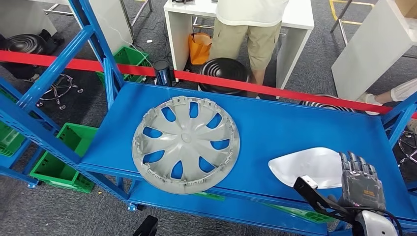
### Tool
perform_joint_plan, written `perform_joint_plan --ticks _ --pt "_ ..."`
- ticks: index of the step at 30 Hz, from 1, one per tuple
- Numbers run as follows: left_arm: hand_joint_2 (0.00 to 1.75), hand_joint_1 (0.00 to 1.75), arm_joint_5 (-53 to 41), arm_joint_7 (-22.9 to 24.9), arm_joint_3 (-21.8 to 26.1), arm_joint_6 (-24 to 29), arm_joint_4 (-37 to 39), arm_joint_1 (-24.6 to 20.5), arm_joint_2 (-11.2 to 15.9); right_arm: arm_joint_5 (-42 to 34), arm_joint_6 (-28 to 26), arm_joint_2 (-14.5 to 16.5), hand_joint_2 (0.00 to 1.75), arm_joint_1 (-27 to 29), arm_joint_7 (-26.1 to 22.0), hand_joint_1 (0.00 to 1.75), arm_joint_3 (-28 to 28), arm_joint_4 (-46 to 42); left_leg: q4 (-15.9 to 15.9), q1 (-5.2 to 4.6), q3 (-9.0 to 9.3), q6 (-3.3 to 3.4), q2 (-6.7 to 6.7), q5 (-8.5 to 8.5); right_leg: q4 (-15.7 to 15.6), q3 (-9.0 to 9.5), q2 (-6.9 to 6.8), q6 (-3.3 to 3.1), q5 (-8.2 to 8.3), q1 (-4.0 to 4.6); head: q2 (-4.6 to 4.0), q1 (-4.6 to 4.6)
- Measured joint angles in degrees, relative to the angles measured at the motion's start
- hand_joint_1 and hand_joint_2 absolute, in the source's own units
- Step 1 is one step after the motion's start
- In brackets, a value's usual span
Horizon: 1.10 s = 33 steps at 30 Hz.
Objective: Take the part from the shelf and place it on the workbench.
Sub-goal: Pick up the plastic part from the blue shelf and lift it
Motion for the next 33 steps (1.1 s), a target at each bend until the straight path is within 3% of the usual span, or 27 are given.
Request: perform_joint_plan --ticks 2,4,7,9,10,11,12,14,15,19,21,23,24,25,26,28,29,30,33 --pt "0.0 0.0 0.0 0.0 -0.3 0.0 0.0 0.0 -0.1 0.0 -0.1 -0.2 1.75 -0.2 0.0 0.0 0.4 0.4 -0.2 0.03 -0.04 -0.73 0.07 0.13 -0.6 0.15 -0.02 -0.54 0.04 0.08 0.0 -0.03" --pt "0.0 0.0 0.0 0.0 -0.5 0.0 0.0 -0.1 -0.1 0.0 -0.2 -0.3 1.75 -0.4 0.0 0.0 0.8 0.8 0.7 -0.03 -0.33 -1.31 0.05 -0.83 -1.5 0.53 -0.18 -1.24 0.58 -0.09 0.0 -0.13" --pt "0.0 0.0 0.0 0.0 -0.8 0.0 0.0 -0.1 -0.1 0.0 -0.3 -0.3 1.75 -0.6 0.0 0.0 1.2 1.3 9.2 -0.06 -4.2 -1.61 -0.29 -5.66 -2.2 0.83 -0.43 -1.79 0.98 -0.13 0.0 -0.33" --pt "0.0 0.0 0.0 0.0 -0.8 0.0 0.0 0.0 -0.1 0.0 -0.3 -0.3 1.75 -0.5 0.0 0.0 1.5 1.6 14.2 -0.07 -6.7 -1.71 -0.42 -7.17 -2.0 0.79 -0.52 -1.87 0.92 -0.01 0.0 -0.33" --pt "0.0 0.0 0.0 0.0 -0.9 0.0 0.0 0.0 -0.1 0.0 -0.3 -0.3 1.75 -0.5 0.0 0.0 1.7 1.8 14.1 -0.08 -6.61 -1.7 -0.41 -6.35 -1.9 0.79 -0.53 -1.87 0.84 0.03 0.0 -0.33" --pt "0.0 0.0 0.0 0.1 -0.9 0.0 0.0 0.0 -0.1 0.0 -0.3 -0.3 1.75 -0.5 0.0 0.0 1.9 2.0 11.8 -0.09 -5.46 -1.64 -0.38 -4.6 -1.7 0.8 -0.53 -1.81 0.72 0.04 0.0 -0.33" --pt "0.0 0.0 0.0 0.1 -0.9 0.0 0.0 0.0 -0.1 0.0 -0.4 -0.3 1.75 -0.5 0.0 0.0 2.1 2.1 8.1 -0.09 -3.58 -1.51 -0.33 -2.52 -1.4 0.79 -0.51 -1.68 0.53 0.04 0.0 -0.34" --pt "0.0 0.0 -0.1 0.1 -1.0 -0.1 0.0 -0.1 -0.1 0.2 -1.0 -0.3 1.75 -0.6 -0.3 0.0 2.2 2.4 1.9 -0.17 -0.45 -1.12 -0.25 -0.31 -0.7 0.49 -0.46 -1.2 0.09 0.2 0.0 -0.31" --pt "0.0 0.0 -0.2 0.2 -1.0 -0.1 0.0 -0.2 -0.1 0.5 -1.7 -0.3 1.75 -0.7 -0.5 0.0 2.3 2.5 0.5 -0.25 0.19 -0.88 -0.25 -0.14 -0.4 0.31 -0.44 -0.92 -0.03 0.24 0.0 -0.29" --pt "0.0 0.0 -0.9 0.7 -1.3 -0.4 0.0 -0.2 -0.1 0.9 -3.0 -0.3 1.75 -1.7 -1.5 0.0 2.5 2.8 0.0 -0.15 0.15 0.09 -0.25 0.01 0.5 -0.23 -0.37 0.08 -0.74 0.1 0.0 -0.18" --pt "0.0 0.0 -1.2 1.0 -1.4 -0.6 0.0 -0.5 -0.1 -0.7 -0.3 -0.3 1.75 -2.8 -1.1 0.0 2.5 3.1 -0.2 0.09 0.14 0.49 -0.11 0.17 5.3 -2.34 -0.31 0.81 -3.72 -0.09 0.0 -0.03" --pt "0.0 0.0 -1.4 1.3 -1.8 -0.9 0.0 -0.6 -0.1 -3.6 4.3 -0.3 1.75 -3.8 -0.4 0.0 2.8 3.9 -0.2 0.09 0.06 0.65 0.05 0.19 12.8 -5.78 -0.31 1.36 -7.07 -0.33 0.0 0.03" --pt "0.0 0.0 -1.4 1.4 -1.9 -1.0 0.0 -0.7 -0.1 -5.2 6.4 -0.2 1.75 -4.2 -0.2 0.0 3.0 4.6 -0.2 0.08 0.05 0.65 0.11 0.19 15.1 -6.85 -0.31 1.44 -7.57 -0.41 0.0 0.04" --pt "0.0 0.0 -1.6 1.6 -2.1 -1.0 0.0 -0.7 -0.1 -6.4 7.7 -0.2 1.75 -4.5 -0.2 0.0 3.3 5.5 -0.1 0.07 0.05 0.65 0.14 0.19 15.4 -7.06 -0.31 1.4 -6.99 -0.46 0.0 0.04" --pt "0.0 0.0 -1.8 1.8 -2.2 -1.1 0.0 -0.9 -0.1 -6.8 7.8 -0.1 1.75 -4.8 -0.5 0.0 3.6 6.5 -0.1 0.04 0.08 0.64 0.16 0.19 13.5 -6.19 -0.31 1.23 -5.36 -0.48 0.0 0.04" --pt "0.0 0.0 -2.5 2.3 -2.4 -1.2 0.0 -1.3 -0.3 -6.0 4.6 0.1 1.75 -5.4 -2.4 0.0 4.2 9.0 -0.2 -0.04 0.1 0.58 0.16 0.21 5.9 -2.56 -0.17 0.55 -1.4 -0.43 0.0 0.01" --pt "0.0 0.0 -2.8 2.6 -2.5 -1.2 0.0 -1.5 -0.3 -5.3 2.5 0.3 1.75 -5.8 -3.8 0.0 4.4 10.4 -0.2 -0.1 -0.01 0.43 0.16 0.27 2.5 -1.02 -0.1 0.19 -0.25 -0.3 0.0 -0.01" --pt "0.0 0.0 -3.0 2.8 -2.6 -1.3 0.0 -1.7 -0.5 -4.8 0.9 0.5 1.75 -6.1 -5.3 0.0 4.7 11.9 -0.2 -0.11 -0.15 0.19 0.18 0.36 0.4 -0.11 -0.04 -0.1 0.19 -0.15 0.0 -0.02" --pt "0.0 0.0 -3.7 3.2 -3.1 -1.7 0.0 -2.0 -0.7 -4.6 -0.5 1.0 1.75 -6.9 -8.8 0.0 5.3 15.4 -0.5 0.01 -0.14 -0.82 0.26 0.51 -0.9 0.36 -0.05 -0.75 0.28 0.06 0.0 -0.04"
